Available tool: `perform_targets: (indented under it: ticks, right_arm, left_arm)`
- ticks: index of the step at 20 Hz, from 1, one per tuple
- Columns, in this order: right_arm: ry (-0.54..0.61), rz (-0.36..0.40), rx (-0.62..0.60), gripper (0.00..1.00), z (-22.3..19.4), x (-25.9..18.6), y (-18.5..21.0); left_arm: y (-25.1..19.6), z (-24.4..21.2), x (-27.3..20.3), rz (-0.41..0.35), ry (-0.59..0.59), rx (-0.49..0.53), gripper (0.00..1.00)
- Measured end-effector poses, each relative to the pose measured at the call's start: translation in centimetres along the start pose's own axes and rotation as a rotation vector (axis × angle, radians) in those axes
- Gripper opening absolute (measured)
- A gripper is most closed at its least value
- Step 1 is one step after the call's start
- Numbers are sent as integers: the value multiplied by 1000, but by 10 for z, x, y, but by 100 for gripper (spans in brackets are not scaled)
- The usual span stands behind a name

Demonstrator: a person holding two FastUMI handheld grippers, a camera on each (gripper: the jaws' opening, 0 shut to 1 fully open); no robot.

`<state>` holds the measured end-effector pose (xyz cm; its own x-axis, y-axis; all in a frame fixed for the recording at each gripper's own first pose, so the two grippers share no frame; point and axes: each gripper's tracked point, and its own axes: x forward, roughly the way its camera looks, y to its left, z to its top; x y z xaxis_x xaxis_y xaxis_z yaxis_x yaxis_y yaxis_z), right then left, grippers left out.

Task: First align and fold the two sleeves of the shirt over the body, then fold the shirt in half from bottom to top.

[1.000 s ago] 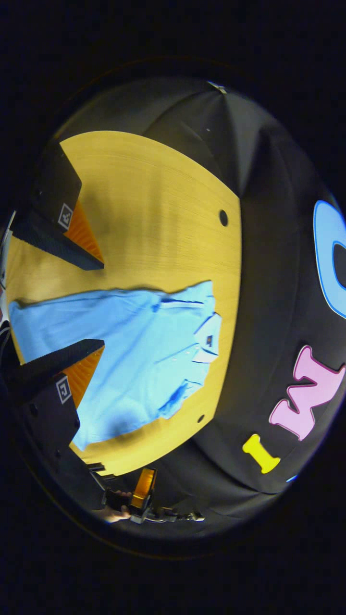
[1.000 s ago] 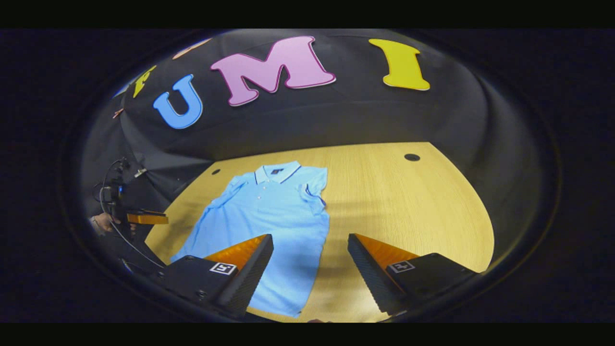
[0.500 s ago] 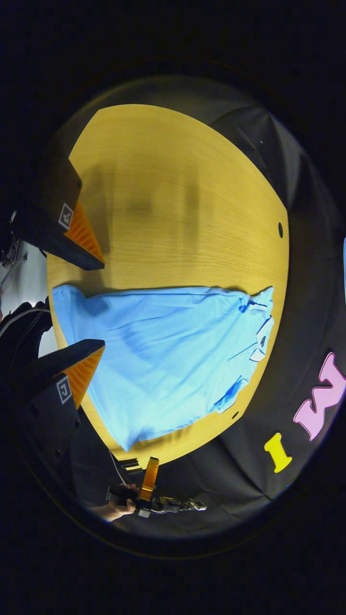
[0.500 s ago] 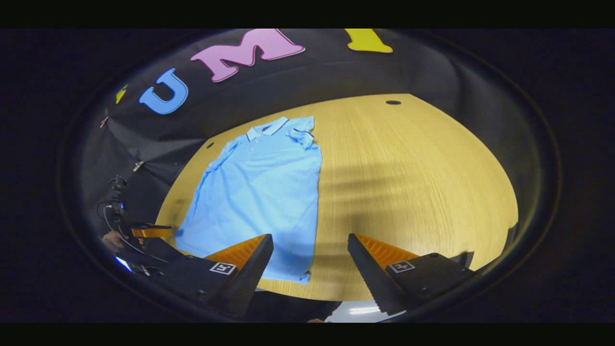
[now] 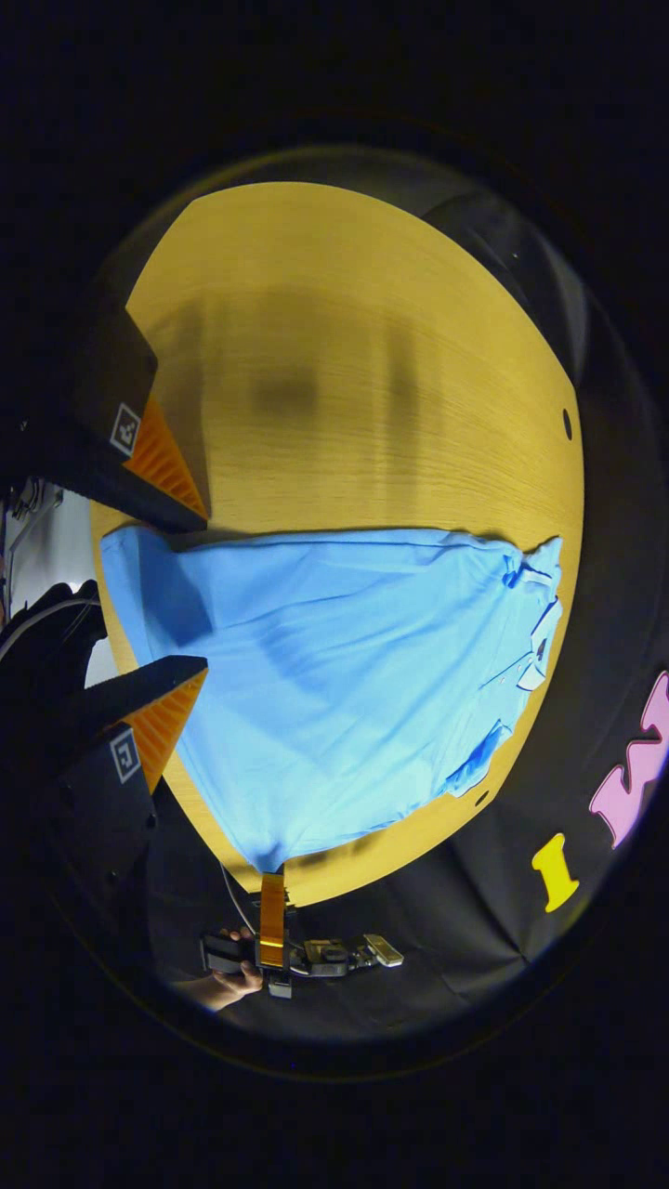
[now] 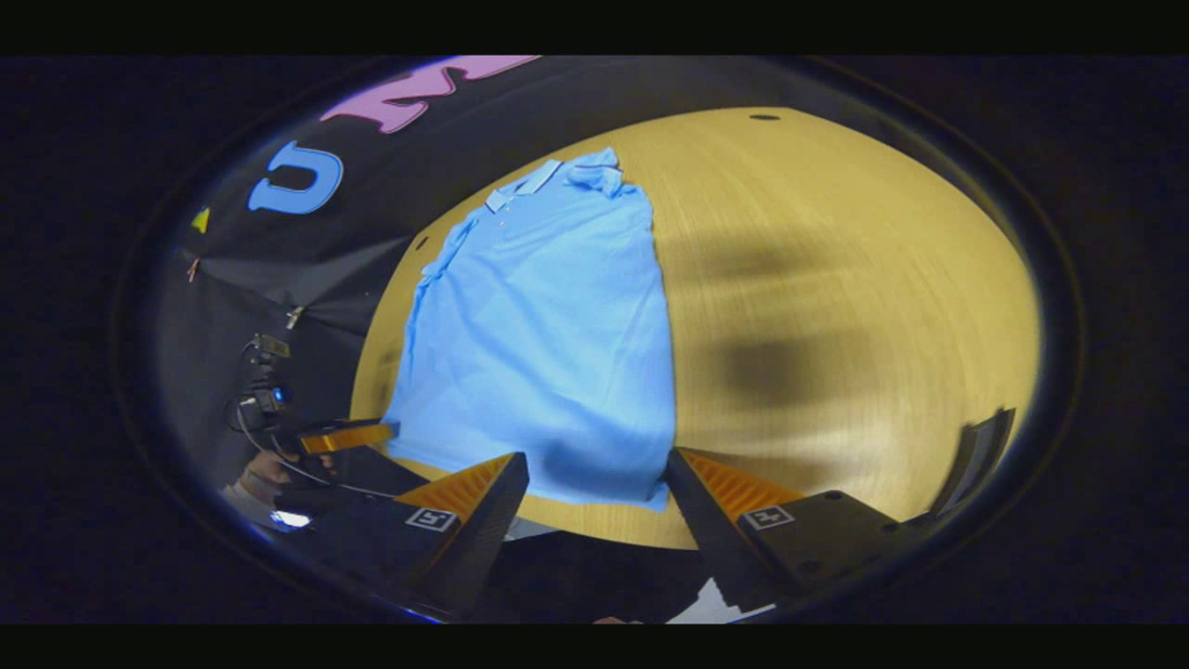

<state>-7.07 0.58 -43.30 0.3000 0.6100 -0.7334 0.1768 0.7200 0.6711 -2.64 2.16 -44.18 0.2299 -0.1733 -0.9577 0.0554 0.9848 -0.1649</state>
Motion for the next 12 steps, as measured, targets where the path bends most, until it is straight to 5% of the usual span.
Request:
perform_targets:
  ticks: [3,5,6,8,9,10,12]
  right_arm:
    - [73,57,139,90,-2,11,8]
    - [90,78,212,75,-1,19,10]
    - [104,73,231,66,-4,23,6]
    - [110,110,256,25,-6,27,11]
    - [106,93,237,27,-6,31,5]
    - [98,107,255,18,-8,36,7]
    - [83,140,295,0,-5,32,10]
  left_arm:
    - [3,-1,3,22,37,18,89]
    - [10,-3,5,56,49,40,82]
    - [12,-1,5,66,50,43,64]
    - [14,1,9,77,40,21,37]
    - [12,2,11,66,36,7,24]
    - [7,1,11,50,29,0,8]
    - [5,4,10,46,19,34,6]
